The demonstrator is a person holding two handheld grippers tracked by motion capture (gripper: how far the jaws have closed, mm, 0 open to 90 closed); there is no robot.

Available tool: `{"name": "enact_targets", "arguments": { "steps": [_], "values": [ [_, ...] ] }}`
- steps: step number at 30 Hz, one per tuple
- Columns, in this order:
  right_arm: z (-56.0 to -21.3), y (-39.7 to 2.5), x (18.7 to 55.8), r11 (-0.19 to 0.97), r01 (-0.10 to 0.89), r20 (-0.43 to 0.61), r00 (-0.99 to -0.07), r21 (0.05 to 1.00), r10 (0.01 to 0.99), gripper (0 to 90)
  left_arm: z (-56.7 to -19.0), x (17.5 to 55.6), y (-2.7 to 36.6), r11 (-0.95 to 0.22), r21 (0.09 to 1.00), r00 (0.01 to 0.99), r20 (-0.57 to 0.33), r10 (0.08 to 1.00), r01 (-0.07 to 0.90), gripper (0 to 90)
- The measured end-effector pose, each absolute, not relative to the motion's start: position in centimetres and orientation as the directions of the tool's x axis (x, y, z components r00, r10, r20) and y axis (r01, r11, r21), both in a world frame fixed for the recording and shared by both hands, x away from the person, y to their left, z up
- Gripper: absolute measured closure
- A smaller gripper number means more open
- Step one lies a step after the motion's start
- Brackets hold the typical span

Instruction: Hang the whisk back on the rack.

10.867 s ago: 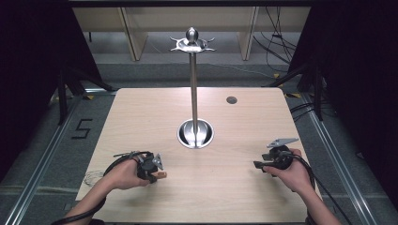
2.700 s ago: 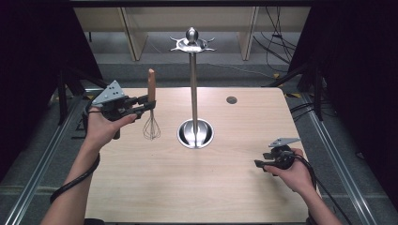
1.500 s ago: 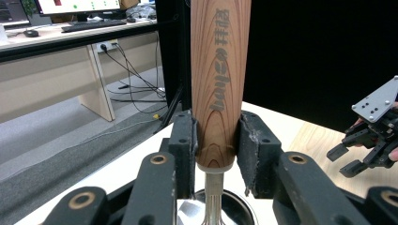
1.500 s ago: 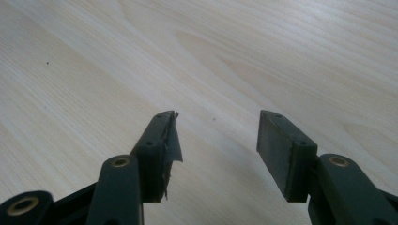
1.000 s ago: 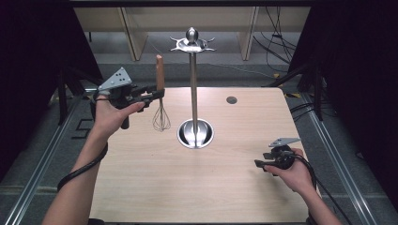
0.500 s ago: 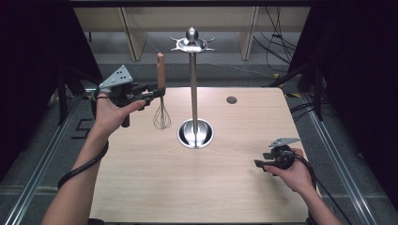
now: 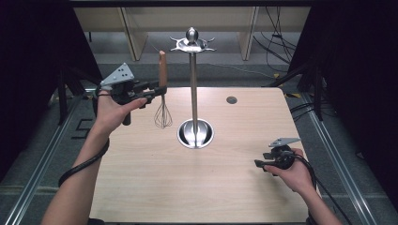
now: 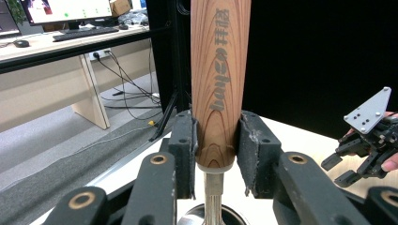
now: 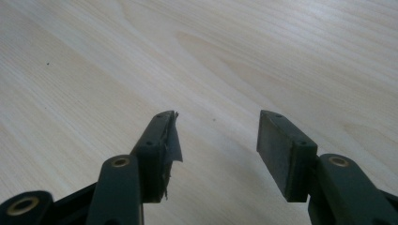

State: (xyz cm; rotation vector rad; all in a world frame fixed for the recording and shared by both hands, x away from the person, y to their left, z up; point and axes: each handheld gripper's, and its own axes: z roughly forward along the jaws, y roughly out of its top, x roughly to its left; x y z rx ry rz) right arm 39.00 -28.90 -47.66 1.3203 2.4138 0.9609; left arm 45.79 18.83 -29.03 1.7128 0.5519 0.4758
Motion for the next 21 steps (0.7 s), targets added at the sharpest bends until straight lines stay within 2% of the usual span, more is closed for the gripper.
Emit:
{"name": "enact_targets", "arguments": {
  "steps": [21],
  "values": [
    [-47.69,-28.88,39.01,0.383,0.668,0.107,-0.569,0.638,0.815,47.8,-28.39,46.49,18.63,-0.176,0.978,0.813,0.008,0.582,0.116,68.3]
  ]
}}
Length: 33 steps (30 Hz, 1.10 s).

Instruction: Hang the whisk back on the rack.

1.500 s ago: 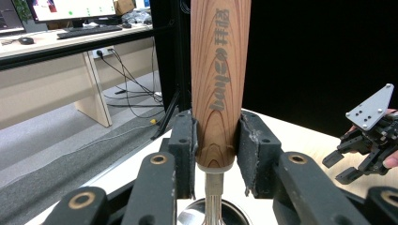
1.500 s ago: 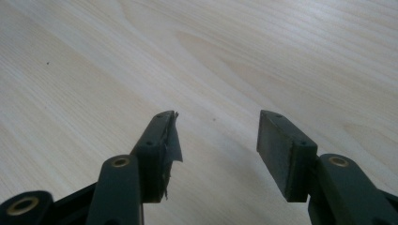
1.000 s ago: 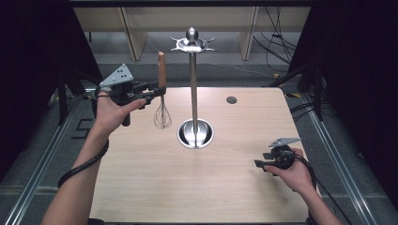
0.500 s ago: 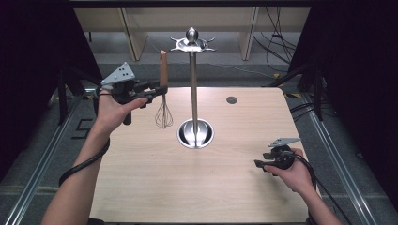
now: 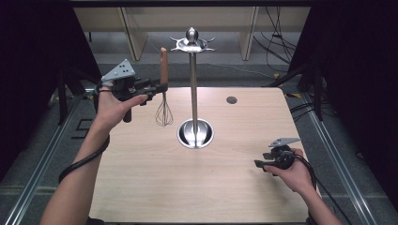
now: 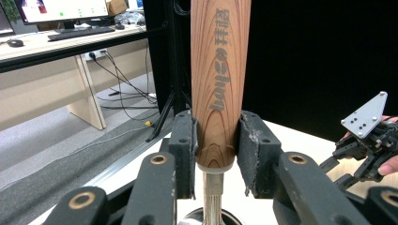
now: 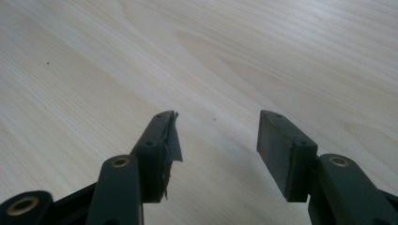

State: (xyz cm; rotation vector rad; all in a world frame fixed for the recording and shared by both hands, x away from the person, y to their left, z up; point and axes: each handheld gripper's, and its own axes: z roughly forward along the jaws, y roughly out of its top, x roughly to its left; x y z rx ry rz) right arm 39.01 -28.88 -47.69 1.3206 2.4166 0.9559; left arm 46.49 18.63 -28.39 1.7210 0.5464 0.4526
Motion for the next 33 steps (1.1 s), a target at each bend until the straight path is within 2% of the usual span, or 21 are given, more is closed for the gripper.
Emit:
{"name": "enact_targets", "arguments": {
  "steps": [33],
  "values": [
    [-47.8,-29.0,39.2,0.393,0.65,0.095,-0.583,0.65,0.807,47.8,-27.5,47.8,18.8,-0.212,0.968,0.843,-0.002,0.538,0.137,68.2]
  ]
}}
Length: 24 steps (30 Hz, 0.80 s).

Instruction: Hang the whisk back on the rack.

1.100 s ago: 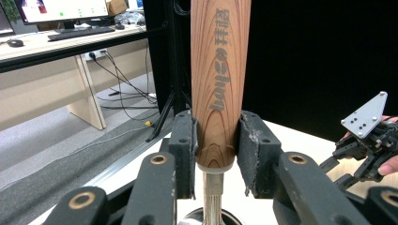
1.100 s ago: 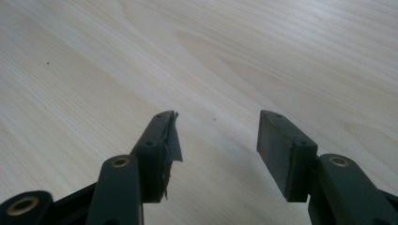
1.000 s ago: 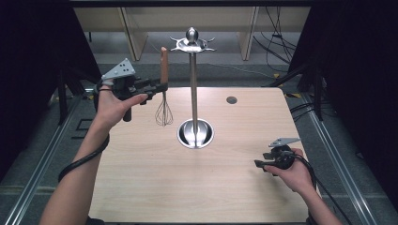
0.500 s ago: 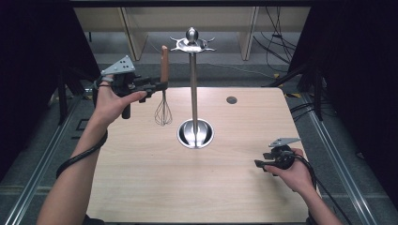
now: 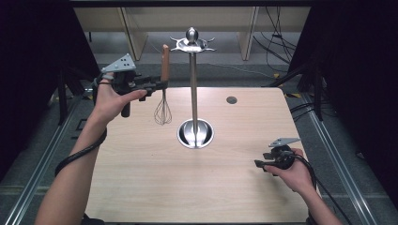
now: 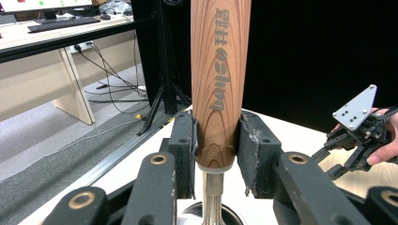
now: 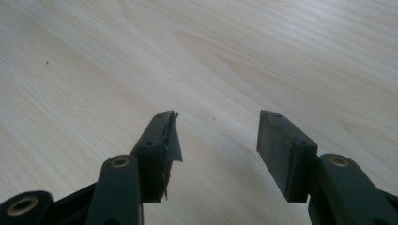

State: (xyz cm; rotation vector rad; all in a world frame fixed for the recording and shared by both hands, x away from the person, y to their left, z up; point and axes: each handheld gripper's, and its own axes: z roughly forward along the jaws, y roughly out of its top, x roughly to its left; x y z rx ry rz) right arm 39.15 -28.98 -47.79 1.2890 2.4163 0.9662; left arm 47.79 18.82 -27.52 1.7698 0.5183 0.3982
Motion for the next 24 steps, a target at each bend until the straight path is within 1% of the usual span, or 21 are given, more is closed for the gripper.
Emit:
{"name": "enact_targets", "arguments": {
  "steps": [24],
  "values": [
    [-47.8,-28.99,39.16,0.394,0.651,0.096,-0.583,0.649,0.806,47.8,-27.2,48.27,18.82,-0.22,0.965,0.845,-0.004,0.535,0.143,68.2]
  ]
}}
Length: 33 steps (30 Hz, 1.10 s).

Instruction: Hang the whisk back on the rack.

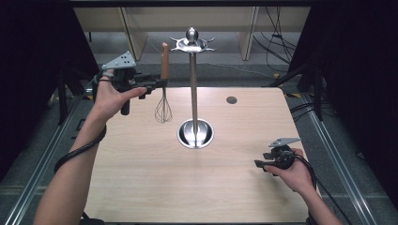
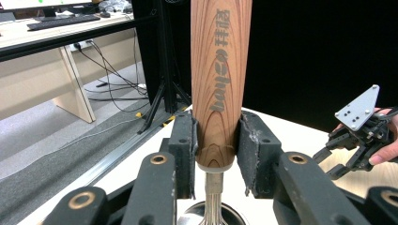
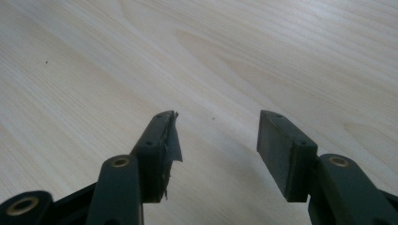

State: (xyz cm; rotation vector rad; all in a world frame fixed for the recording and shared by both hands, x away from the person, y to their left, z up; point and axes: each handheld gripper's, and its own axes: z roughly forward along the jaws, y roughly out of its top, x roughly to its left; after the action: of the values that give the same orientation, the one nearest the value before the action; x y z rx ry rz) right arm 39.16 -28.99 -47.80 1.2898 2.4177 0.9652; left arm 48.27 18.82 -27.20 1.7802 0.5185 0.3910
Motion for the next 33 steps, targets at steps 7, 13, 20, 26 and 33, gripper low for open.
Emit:
{"name": "enact_targets", "arguments": {
  "steps": [7,13,20,26,33],
  "values": [
    [-47.8,-29.0,39.2,0.394,0.651,0.096,-0.583,0.649,0.807,47.7,-27.2,48.3,18.5,-0.232,0.963,0.853,0.001,0.522,0.141,68.2],
    [-47.8,-29.0,39.2,0.393,0.651,0.096,-0.583,0.65,0.807,47.7,-27.1,48.5,18.3,-0.238,0.96,0.855,-0.001,0.519,0.145,68.2],
    [-47.8,-29.0,39.2,0.394,0.653,0.098,-0.583,0.647,0.807,47.8,-27.1,48.7,18.1,-0.244,0.958,0.857,-0.005,0.515,0.153,68.2],
    [-47.8,-29.0,39.2,0.394,0.654,0.098,-0.583,0.645,0.807,47.7,-26.9,48.9,17.9,-0.248,0.957,0.858,-0.004,0.513,0.153,68.2],
    [-47.8,-29.0,39.2,0.393,0.652,0.097,-0.583,0.648,0.807,47.7,-26.9,49.1,17.5,-0.256,0.954,0.858,-0.004,0.513,0.158,68.2]
  ]
}}
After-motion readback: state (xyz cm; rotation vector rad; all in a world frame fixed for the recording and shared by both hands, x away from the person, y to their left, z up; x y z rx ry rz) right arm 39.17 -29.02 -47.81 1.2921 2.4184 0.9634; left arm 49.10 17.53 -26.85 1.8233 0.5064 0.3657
